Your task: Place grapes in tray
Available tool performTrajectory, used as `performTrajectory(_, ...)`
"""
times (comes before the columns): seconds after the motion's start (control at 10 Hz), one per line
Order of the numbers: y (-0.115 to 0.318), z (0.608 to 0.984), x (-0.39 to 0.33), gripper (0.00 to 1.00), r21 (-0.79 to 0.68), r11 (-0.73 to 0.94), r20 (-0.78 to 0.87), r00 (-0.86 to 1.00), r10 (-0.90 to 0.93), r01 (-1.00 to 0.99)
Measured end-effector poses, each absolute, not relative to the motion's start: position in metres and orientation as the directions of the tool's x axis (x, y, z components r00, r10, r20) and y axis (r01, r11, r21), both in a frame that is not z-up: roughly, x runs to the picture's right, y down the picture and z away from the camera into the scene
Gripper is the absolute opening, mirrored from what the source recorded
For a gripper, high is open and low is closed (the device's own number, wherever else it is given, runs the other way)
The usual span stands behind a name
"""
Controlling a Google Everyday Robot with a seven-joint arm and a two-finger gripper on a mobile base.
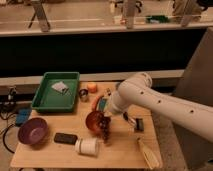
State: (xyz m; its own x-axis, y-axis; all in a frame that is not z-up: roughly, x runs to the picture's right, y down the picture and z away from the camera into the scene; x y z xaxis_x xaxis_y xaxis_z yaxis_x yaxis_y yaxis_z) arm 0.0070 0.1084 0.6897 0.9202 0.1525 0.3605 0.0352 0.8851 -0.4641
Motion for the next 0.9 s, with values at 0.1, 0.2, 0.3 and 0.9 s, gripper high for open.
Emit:
performTrajectory(0.1, 0.101, 0.688, 0.001, 0.0, -0.455, 0.89, 0.364, 0.92, 0.146, 0.039)
performTrajectory(0.2, 0.089, 0.689, -0.008, 0.0, -0.442, 0.896, 0.366, 0.921, 0.135, 0.044)
performTrajectory(0.3, 0.082, 0.689, -0.013, 0.0, -0.434, 0.9, 0.368, 0.921, 0.13, 0.046)
performTrajectory(0.9, 0.049, 0.689, -0.05, 0.0, -0.4, 0.913, 0.383, 0.92, 0.087, 0.08)
